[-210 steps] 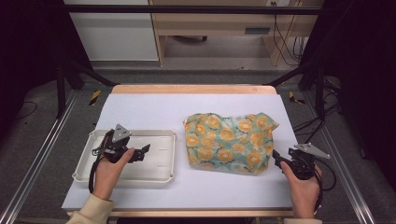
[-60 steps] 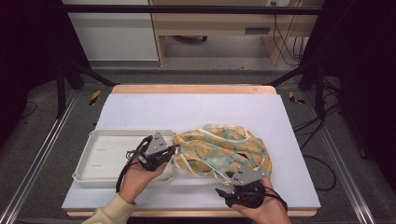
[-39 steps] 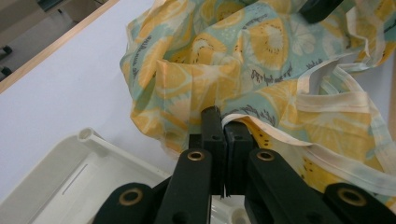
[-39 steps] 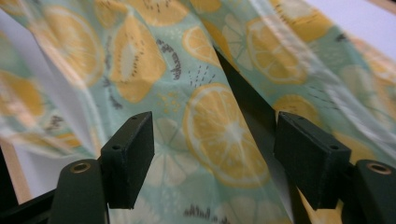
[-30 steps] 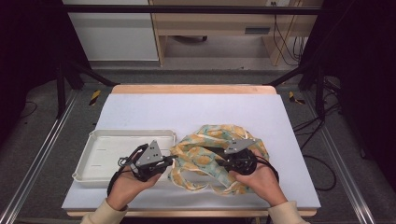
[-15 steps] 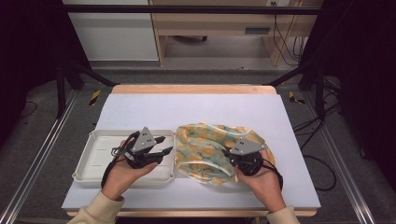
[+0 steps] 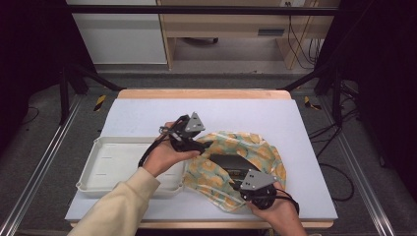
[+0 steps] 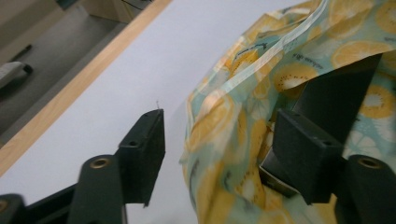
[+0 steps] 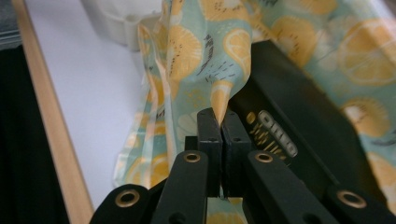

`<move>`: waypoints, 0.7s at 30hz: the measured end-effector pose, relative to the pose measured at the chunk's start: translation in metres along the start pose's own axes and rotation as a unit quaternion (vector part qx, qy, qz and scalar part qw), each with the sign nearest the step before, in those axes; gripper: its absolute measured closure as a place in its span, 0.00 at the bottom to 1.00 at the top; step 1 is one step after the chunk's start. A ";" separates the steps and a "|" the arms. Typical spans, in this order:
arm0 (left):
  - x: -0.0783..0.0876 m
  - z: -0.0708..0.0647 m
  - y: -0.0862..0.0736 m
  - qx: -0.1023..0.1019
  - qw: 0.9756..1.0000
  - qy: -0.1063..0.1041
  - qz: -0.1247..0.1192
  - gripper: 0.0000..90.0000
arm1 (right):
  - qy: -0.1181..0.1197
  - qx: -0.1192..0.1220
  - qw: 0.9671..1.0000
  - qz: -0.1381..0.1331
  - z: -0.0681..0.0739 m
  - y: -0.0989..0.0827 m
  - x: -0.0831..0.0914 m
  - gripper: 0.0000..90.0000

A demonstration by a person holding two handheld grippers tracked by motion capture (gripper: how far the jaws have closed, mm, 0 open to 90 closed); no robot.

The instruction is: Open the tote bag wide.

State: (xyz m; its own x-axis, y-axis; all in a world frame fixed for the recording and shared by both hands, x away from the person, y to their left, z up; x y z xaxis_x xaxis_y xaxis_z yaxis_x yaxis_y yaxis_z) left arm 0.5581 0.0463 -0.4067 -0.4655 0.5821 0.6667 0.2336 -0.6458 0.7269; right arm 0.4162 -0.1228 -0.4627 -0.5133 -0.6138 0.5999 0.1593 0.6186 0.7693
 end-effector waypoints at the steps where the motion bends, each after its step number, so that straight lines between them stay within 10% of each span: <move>1: -0.007 0.000 0.000 -0.001 1.000 -0.006 0.010 0.33 | 0.005 0.001 1.000 -0.001 0.001 -0.002 0.000 0.99; 5: -0.028 -0.004 0.000 -0.009 0.999 -0.021 0.041 0.33 | 0.023 0.001 1.000 -0.002 0.005 -0.010 0.002 0.98; 12: -0.038 0.002 0.001 -0.006 0.997 -0.004 0.076 0.91 | 0.055 0.013 0.998 0.013 0.014 -0.016 0.003 0.99; 21: -0.025 0.018 0.014 0.052 0.998 0.034 0.009 0.99 | 0.084 0.018 0.996 0.038 0.022 -0.022 0.003 0.93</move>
Point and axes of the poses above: each handheld gripper's, and its own axes: x roughly backward along the jaws, y roughly out of its top, z roughly to its left, the point moved 5 cm from there along -x, roughly forward along the jaws, and after that the axes turned 4 degrees about x, right-handed, at the moved point
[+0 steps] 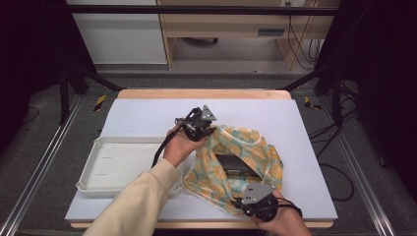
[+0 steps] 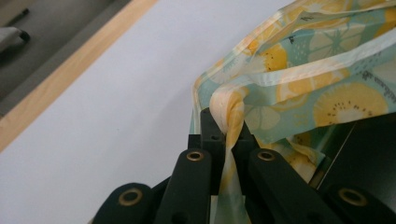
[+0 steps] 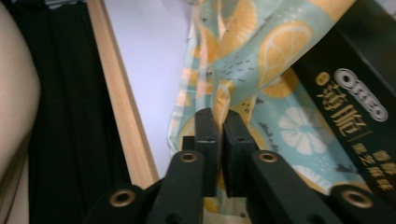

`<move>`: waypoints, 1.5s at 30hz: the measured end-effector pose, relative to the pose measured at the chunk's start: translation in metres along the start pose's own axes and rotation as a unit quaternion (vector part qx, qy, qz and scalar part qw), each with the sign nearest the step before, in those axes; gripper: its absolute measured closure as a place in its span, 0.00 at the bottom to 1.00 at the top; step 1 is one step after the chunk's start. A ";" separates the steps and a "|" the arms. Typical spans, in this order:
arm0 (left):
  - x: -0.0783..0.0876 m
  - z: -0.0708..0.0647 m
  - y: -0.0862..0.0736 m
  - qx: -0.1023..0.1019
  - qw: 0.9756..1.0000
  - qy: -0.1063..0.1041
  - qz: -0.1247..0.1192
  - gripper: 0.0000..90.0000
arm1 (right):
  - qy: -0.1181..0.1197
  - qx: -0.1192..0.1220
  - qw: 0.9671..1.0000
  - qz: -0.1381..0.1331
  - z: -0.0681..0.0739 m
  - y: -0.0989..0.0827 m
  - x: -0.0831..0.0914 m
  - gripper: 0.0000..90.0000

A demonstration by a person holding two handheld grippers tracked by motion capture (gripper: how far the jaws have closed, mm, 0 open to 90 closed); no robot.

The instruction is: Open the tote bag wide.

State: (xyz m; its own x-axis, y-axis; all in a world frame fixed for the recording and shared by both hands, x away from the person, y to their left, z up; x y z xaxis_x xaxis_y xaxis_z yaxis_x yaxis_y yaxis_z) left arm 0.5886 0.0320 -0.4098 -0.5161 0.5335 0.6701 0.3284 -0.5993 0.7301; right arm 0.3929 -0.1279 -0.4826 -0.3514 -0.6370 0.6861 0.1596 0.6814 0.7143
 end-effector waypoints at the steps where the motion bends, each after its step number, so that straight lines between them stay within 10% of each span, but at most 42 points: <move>1: 0.002 -0.001 0.001 0.003 1.000 -0.003 -0.004 1.00 | -0.003 -0.002 1.000 -0.003 -0.001 0.000 0.002 0.89; 8: 0.012 -0.007 0.004 0.001 1.000 -0.014 -0.015 1.00 | -0.054 -0.029 0.998 -0.017 -0.016 0.006 0.026 0.45; 14: 0.019 -0.010 0.005 -0.004 1.000 -0.015 -0.023 1.00 | -0.106 -0.066 0.991 -0.036 -0.040 0.012 0.058 0.30; 19: 0.021 -0.012 0.006 -0.007 1.000 -0.014 -0.023 1.00 | -0.165 -0.103 0.980 -0.039 -0.068 0.015 0.077 0.27; 25: 0.026 -0.013 0.008 0.000 0.999 -0.020 -0.031 1.00 | -0.227 -0.170 0.959 -0.006 -0.108 0.004 0.074 0.16; 29: 0.032 -0.012 0.011 0.007 0.999 -0.019 -0.046 1.00 | -0.208 -0.193 0.959 0.020 -0.119 -0.006 0.057 0.18; 35: 0.043 -0.014 0.016 0.006 0.997 -0.014 -0.072 1.00 | -0.206 -0.183 0.961 0.034 -0.125 -0.009 0.056 0.67; 39: 0.043 -0.022 0.017 -0.003 0.997 -0.021 -0.069 1.00 | -0.233 -0.187 0.954 0.020 -0.132 -0.005 0.071 0.90; 45: 0.029 -0.037 0.009 -0.037 0.998 -0.018 -0.043 0.99 | -0.285 -0.160 0.944 0.051 -0.142 -0.011 0.085 0.96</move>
Point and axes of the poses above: each handheld gripper's, and its own axes: x roughly backward along the jaws, y roughly out of its top, z roughly to its left, the point moved 5 cm from there along -x, roughly forward along the jaws, and after that the axes turned 4 degrees about x, right-handed, at the moved point
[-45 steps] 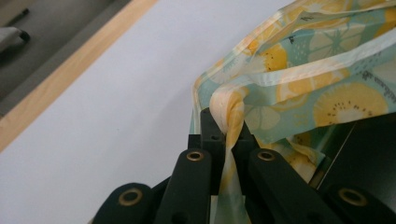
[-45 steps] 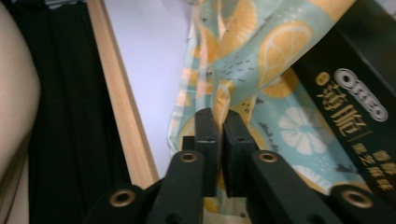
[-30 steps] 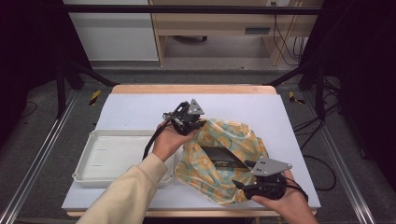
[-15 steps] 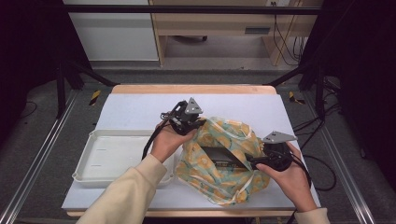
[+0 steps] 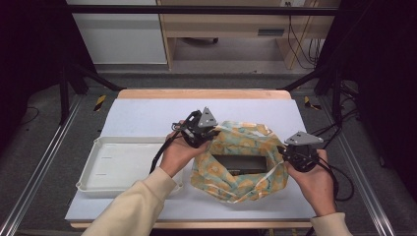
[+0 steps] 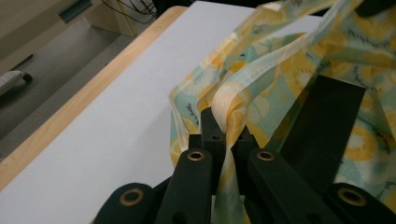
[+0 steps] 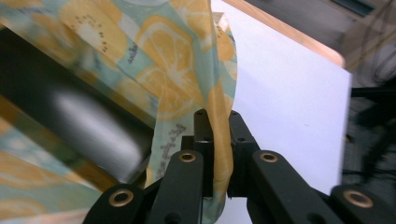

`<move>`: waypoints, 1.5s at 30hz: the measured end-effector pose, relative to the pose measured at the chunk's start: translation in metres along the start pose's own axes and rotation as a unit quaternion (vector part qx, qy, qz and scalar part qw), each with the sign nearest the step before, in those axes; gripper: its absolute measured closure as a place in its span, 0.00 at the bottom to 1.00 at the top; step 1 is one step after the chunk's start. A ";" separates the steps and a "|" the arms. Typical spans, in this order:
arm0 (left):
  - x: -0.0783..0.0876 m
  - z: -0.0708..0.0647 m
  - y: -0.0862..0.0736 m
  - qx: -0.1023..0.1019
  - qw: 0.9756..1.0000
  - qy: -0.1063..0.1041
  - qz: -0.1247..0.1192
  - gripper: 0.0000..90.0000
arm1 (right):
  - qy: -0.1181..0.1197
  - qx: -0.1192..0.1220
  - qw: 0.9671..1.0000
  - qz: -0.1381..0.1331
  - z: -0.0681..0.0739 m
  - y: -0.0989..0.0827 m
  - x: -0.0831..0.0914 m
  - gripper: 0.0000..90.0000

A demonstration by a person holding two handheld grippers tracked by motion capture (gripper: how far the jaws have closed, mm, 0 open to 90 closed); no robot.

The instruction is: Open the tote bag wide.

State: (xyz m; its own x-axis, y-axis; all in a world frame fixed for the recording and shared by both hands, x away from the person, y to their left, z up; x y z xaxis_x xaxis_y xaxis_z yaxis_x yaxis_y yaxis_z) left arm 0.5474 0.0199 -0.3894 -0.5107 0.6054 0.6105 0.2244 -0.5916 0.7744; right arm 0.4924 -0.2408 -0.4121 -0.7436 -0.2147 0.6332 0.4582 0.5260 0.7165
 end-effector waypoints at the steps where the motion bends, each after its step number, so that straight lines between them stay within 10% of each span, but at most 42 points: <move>1: -0.004 -0.002 -0.003 -0.009 1.000 0.006 0.007 0.99 | -0.005 0.003 1.000 0.007 -0.001 -0.003 -0.003 0.95; 8: -0.022 -0.001 -0.016 0.000 1.000 0.006 0.024 1.00 | 0.006 -0.005 0.999 0.032 0.004 -0.020 -0.026 0.66; 19: -0.016 0.002 -0.008 0.017 1.000 0.013 -0.004 1.00 | 0.025 -0.010 0.999 -0.022 0.009 0.007 -0.013 0.26; 28: -0.018 0.003 -0.019 0.010 1.000 -0.002 0.025 0.93 | 0.034 -0.012 0.999 -0.011 0.007 0.012 -0.034 0.93; 38: 0.013 0.008 -0.033 0.021 1.000 0.020 0.001 0.47 | 0.030 -0.021 0.999 -0.024 0.002 0.020 -0.038 1.00; 45: 0.009 0.021 -0.061 0.041 0.998 0.006 0.046 0.48 | 0.029 -0.020 0.999 -0.030 0.001 0.018 -0.035 0.99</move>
Point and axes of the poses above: each handheld gripper's, and its own axes: x roughly backward along the jaws, y roughly out of its top, z roughly to its left, the point moved 5 cm from there along -x, roughly forward along the jaws, and after that the axes turned 4 degrees about x, right-handed, at the moved point
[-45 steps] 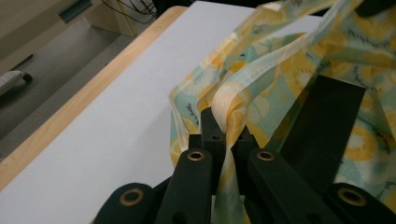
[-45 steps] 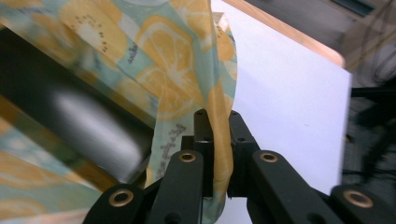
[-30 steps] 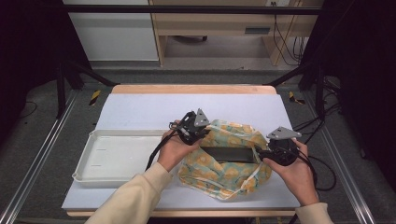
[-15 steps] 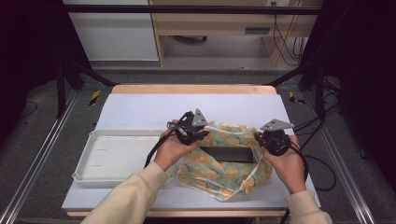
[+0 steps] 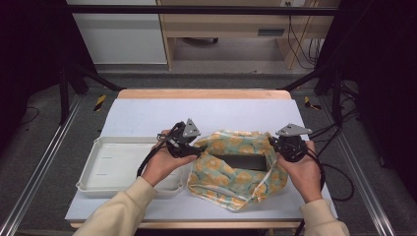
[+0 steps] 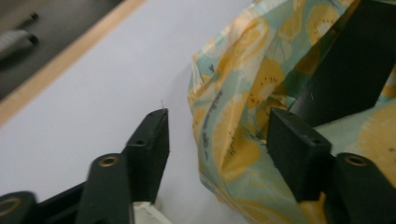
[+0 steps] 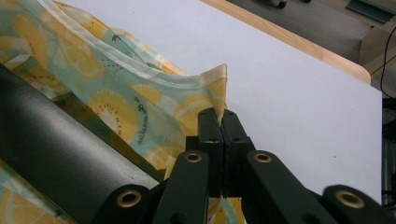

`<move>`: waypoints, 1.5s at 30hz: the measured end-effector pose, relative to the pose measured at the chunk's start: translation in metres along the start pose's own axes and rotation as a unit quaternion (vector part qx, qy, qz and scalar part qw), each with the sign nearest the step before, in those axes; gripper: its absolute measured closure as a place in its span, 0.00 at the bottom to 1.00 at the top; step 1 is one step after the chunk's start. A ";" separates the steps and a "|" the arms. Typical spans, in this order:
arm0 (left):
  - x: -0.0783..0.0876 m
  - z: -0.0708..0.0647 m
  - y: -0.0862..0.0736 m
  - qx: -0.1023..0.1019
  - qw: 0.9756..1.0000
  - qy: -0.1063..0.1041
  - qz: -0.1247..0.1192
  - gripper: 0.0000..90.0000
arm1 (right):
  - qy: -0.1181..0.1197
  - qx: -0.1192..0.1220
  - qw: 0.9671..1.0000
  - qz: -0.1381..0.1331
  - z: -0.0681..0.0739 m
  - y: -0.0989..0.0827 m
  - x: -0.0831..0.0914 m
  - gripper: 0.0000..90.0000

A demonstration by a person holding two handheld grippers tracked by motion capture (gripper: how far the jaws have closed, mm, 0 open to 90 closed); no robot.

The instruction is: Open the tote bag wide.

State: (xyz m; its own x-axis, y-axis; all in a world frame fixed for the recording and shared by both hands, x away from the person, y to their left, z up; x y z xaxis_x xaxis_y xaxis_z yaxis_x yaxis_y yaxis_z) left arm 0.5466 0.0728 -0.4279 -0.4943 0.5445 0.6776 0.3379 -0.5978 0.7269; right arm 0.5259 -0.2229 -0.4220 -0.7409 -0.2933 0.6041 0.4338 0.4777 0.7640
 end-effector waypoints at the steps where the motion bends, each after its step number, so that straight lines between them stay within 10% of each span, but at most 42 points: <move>1: -0.003 0.001 -0.002 -0.004 1.000 -0.002 0.011 0.55 | 0.000 0.000 1.000 -0.001 0.000 0.000 0.000 0.99; 10: -0.011 -0.005 -0.002 -0.015 1.000 0.007 0.025 0.95 | 0.010 -0.002 1.000 0.019 0.012 -0.009 0.004 0.50; 19: -0.020 0.001 0.008 -0.015 0.999 0.033 0.031 0.99 | -0.006 -0.002 1.000 0.027 0.000 -0.023 -0.017 0.99; 33: -0.056 0.005 -0.008 -0.031 0.989 0.040 0.135 1.00 | 0.033 -0.017 0.997 0.071 -0.004 -0.052 -0.046 1.00; 45: -0.068 0.007 -0.021 -0.026 0.985 0.028 0.166 1.00 | 0.050 -0.021 0.995 0.088 -0.001 -0.060 -0.051 1.00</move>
State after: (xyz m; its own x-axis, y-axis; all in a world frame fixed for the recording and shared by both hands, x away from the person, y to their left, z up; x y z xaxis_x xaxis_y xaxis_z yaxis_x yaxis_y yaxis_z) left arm 0.5783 0.0522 -0.4886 -0.4076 0.2816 0.8687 0.4473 -0.7678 0.4588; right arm 0.5386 -0.2376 -0.4987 -0.5971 -0.2906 0.7477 0.5746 0.4955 0.6514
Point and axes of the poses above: each handheld gripper's, and its own axes: x roughly backward along the jaws, y roughly out of its top, z roughly to its left, the point moved 5 cm from there along -x, roughly forward along the jaws, and after that the axes turned 4 degrees about x, right-handed, at the moved point
